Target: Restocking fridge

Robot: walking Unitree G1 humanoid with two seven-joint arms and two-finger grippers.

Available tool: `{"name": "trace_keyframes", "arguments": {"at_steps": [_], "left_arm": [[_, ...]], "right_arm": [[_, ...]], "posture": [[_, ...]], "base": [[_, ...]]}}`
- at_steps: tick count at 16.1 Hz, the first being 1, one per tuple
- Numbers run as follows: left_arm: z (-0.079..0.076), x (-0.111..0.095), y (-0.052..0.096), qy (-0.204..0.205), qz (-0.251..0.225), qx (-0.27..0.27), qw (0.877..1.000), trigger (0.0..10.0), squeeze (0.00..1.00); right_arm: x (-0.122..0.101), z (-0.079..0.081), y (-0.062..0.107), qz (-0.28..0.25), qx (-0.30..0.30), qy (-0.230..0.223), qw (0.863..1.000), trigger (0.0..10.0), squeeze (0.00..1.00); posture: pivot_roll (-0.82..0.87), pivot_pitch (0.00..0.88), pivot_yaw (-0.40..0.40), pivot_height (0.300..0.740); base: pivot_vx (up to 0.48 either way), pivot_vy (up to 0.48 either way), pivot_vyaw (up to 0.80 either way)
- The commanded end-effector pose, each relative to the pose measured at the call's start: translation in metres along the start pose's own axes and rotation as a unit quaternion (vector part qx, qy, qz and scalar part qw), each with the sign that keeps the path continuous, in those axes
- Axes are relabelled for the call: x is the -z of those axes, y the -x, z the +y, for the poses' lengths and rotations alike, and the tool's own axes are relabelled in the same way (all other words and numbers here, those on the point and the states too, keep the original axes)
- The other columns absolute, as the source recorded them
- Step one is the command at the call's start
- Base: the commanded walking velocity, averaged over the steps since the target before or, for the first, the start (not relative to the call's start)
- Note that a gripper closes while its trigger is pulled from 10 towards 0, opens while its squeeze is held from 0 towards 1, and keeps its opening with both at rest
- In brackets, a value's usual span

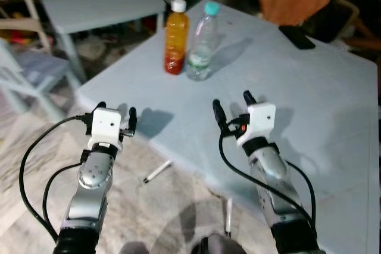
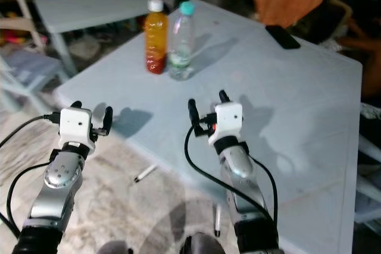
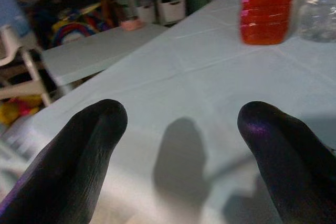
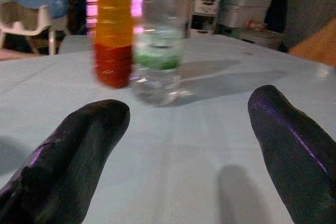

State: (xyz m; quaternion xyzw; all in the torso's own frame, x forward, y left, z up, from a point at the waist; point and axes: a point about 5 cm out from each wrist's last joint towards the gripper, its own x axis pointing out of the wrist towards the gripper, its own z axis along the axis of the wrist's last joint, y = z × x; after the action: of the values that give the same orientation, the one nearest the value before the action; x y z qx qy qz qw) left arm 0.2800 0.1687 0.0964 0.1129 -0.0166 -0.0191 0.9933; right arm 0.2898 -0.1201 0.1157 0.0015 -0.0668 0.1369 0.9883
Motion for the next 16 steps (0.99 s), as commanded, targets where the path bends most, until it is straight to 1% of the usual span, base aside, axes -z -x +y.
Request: {"name": "trace_keyframes", "arguments": {"at_steps": [1,2,4,8,9,13,16], "left_arm": [[-0.008,-0.004,-0.001,0.006,-0.008,0.009,1.0,10.0,0.0],[-0.007,-0.004,-0.001,0.007,-0.009,0.007,1.0,10.0,0.0],[-0.004,-0.006,-0.001,0.015,-0.01,-0.003,1.0,10.0,0.0],[0.003,-0.009,0.002,0.003,-0.014,-0.016,1.0,10.0,0.0],[0.005,-0.006,0.005,0.005,-0.01,-0.021,1.0,10.0,0.0],[0.007,-0.002,0.012,0.001,-0.001,-0.028,1.0,10.0,0.0],[0.01,0.0,0.013,-0.001,0.002,-0.03,1.0,10.0,0.0]], "right_arm": [[-0.003,-0.01,0.002,-0.003,0.011,0.013,1.0,10.0,0.0],[-0.003,-0.01,0.001,-0.004,0.011,0.013,1.0,10.0,0.0],[-0.005,-0.008,-0.001,-0.008,0.009,0.014,1.0,10.0,0.0],[-0.013,-0.007,-0.004,-0.019,-0.009,0.02,1.0,10.0,0.0],[-0.017,-0.006,-0.005,-0.028,-0.026,0.026,0.999,10.0,0.0],[-0.026,-0.004,-0.009,-0.047,-0.035,0.035,0.998,10.0,0.0],[-0.03,-0.008,-0.012,-0.056,-0.025,0.034,0.998,10.0,0.0]], "posture": [[0.08,0.087,-0.069,0.74],[0.09,0.088,-0.069,0.74],[0.09,0.098,-0.067,0.74],[0.09,0.124,-0.069,0.74],[0.09,0.124,-0.071,0.74],[0.09,0.123,-0.07,0.74],[0.1,0.12,-0.068,0.74]], "base": [[0.48,0.0,0.0],[0.48,0.0,0.0],[0.0,0.0,0.0],[0.0,0.0,0.0],[0.0,0.0,0.0],[0.0,0.0,0.75],[0.0,0.0,0.0]]}}
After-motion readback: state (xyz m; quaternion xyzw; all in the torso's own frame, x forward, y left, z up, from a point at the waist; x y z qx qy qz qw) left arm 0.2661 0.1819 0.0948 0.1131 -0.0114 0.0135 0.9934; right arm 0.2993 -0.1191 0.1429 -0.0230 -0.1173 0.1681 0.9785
